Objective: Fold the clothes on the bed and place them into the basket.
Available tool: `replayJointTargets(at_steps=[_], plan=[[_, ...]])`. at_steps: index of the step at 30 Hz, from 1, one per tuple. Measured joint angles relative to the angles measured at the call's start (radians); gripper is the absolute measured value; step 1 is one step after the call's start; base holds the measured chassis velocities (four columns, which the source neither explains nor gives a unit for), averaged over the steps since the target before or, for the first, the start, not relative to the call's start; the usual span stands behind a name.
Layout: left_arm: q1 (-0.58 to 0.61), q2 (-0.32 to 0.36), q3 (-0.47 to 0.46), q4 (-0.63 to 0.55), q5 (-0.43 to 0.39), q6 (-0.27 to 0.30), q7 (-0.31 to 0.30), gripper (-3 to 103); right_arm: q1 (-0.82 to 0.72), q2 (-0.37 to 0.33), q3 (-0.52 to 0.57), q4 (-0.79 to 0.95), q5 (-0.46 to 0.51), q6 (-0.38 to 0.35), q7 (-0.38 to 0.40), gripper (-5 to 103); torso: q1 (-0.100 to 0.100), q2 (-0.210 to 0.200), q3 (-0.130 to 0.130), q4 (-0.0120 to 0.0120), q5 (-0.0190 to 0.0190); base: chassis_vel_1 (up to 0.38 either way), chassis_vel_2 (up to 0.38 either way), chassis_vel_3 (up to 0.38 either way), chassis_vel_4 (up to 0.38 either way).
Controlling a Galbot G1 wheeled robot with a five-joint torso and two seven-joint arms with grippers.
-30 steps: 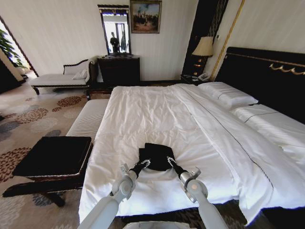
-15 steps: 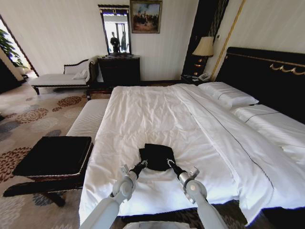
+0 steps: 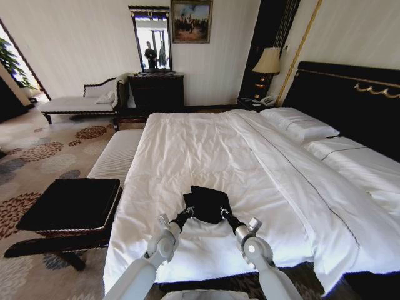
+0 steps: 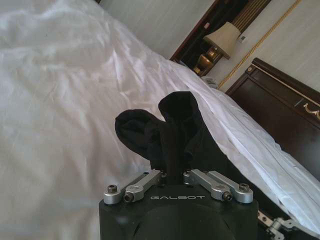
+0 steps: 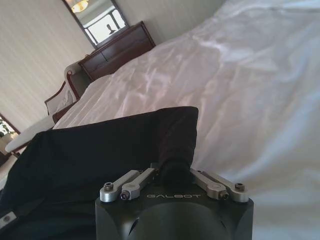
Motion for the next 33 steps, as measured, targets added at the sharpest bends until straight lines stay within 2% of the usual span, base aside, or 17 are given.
replayJointTargets(at_steps=[1,2,3,4,5,6,9,14,22,28,33], plan=[[0.000,0.000,0.000,0.000,0.000,0.000,0.000,7,0.000,0.000,0.000,0.000,0.000,0.000,0.000,8,0.000,0.000,0.000,0.0000,0.0000,0.000,0.000,0.000,0.000],[0.008,0.004,-0.003,-0.009,0.035,-0.006,0.000,7,-0.004,-0.002,-0.002,0.012,-0.038,0.008,-0.003,8,0.000,0.000,0.000,0.0000,-0.0002,0.000,0.000,0.000,0.000],[0.020,0.011,-0.008,-0.022,0.095,-0.016,0.002,7,-0.010,-0.004,-0.004,0.027,-0.084,0.019,-0.006,8,0.000,0.000,0.000,0.0000,-0.0001,0.000,0.000,0.000,0.000],[0.046,0.031,-0.018,-0.051,0.208,-0.039,0.005,7,-0.021,-0.005,-0.008,0.049,-0.176,0.047,-0.013,8,0.000,0.000,0.000,0.0000,0.0001,0.000,0.000,0.000,0.000],[0.063,0.042,-0.026,-0.070,0.265,-0.051,0.006,7,-0.027,-0.006,-0.009,0.062,-0.230,0.067,-0.018,8,0.000,0.000,0.000,0.0002,0.0000,0.000,0.000,0.000,0.000],[0.063,0.042,-0.026,-0.070,0.265,-0.051,0.006,7,-0.027,-0.006,-0.009,0.062,-0.230,0.067,-0.018,8,0.000,0.000,0.000,0.0002,0.0000,0.000,0.000,0.000,0.000],[0.109,0.072,-0.047,-0.136,0.361,-0.073,0.006,7,-0.049,-0.007,-0.011,0.107,-0.341,0.102,-0.024,8,0.000,0.000,0.000,0.0002,0.0000,0.000,0.000,0.000,0.000],[0.115,0.093,-0.071,-0.194,0.368,-0.072,-0.007,7,-0.057,-0.004,-0.031,0.169,-0.378,0.099,-0.024,8,0.000,0.000,0.000,0.0001,-0.0001,0.000,0.000,0.000,0.000],[0.082,0.089,-0.055,-0.198,0.353,-0.059,-0.043,7,-0.051,0.011,-0.051,0.184,-0.377,0.100,-0.011,8,0.000,0.000,0.000,0.0000,0.0000,0.000,0.000,0.000,0.000],[0.065,0.085,-0.033,-0.198,0.311,-0.043,-0.053,7,-0.038,0.016,-0.072,0.194,-0.327,0.103,-0.006,8,0.000,0.000,0.000,0.0001,0.0000,0.000,0.000,0.000,0.000],[0.054,0.078,-0.026,-0.194,0.296,-0.036,-0.056,7,-0.038,0.022,-0.078,0.175,-0.358,0.108,-0.005,7,0.000,0.000,0.000,0.0000,0.0001,0.000,0.000,0.000,0.000]])
